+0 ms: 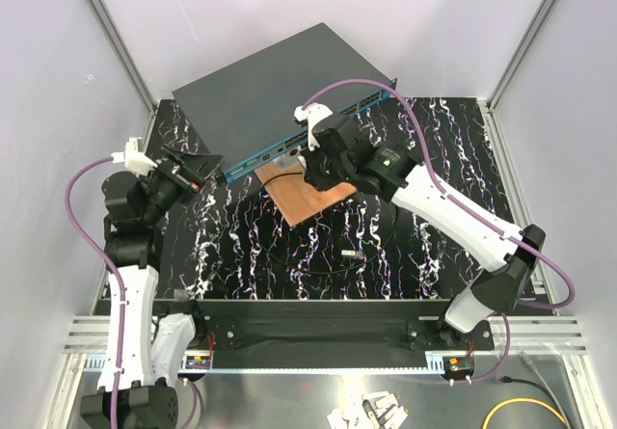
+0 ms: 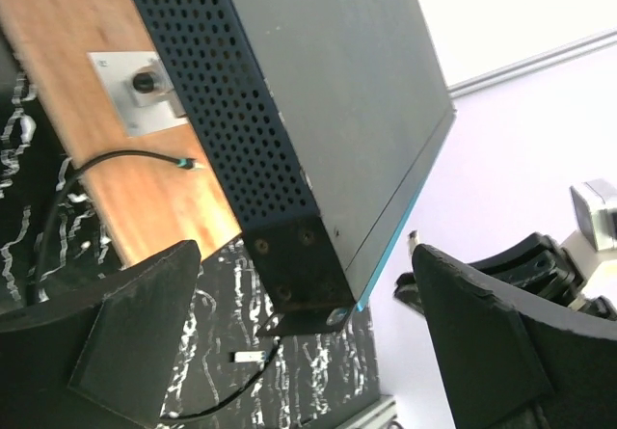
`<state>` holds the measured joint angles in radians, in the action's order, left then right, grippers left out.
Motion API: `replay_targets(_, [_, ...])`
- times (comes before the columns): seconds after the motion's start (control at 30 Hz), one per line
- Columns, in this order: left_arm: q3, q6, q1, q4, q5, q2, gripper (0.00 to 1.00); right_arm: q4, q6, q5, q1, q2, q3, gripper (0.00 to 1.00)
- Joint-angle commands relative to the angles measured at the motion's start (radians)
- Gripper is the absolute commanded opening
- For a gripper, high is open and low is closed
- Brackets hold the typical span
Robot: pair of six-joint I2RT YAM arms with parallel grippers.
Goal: Insert the plug into the switch port
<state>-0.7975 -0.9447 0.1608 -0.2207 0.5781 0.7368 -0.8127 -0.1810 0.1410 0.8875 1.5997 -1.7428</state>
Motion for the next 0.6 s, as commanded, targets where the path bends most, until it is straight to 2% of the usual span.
replay_targets(0.0, [0.011, -0.055, 0.005, 0.172, 0.063, 0.010, 0.99, 0.021, -0.014, 0.090, 0.036, -0.003, -0.032, 0.00])
replay_targets(0.2, [0.029, -0.037, 0.005, 0.162, 0.025, 0.047, 0.99, -0.014, 0.029, 0.138, 0.051, 0.022, -0.084, 0.00])
replay_targets(0.57, [0.009, -0.034, -0.009, 0.213, 0.002, 0.119, 0.91, -0.058, 0.078, 0.178, 0.050, 0.080, -0.156, 0.00])
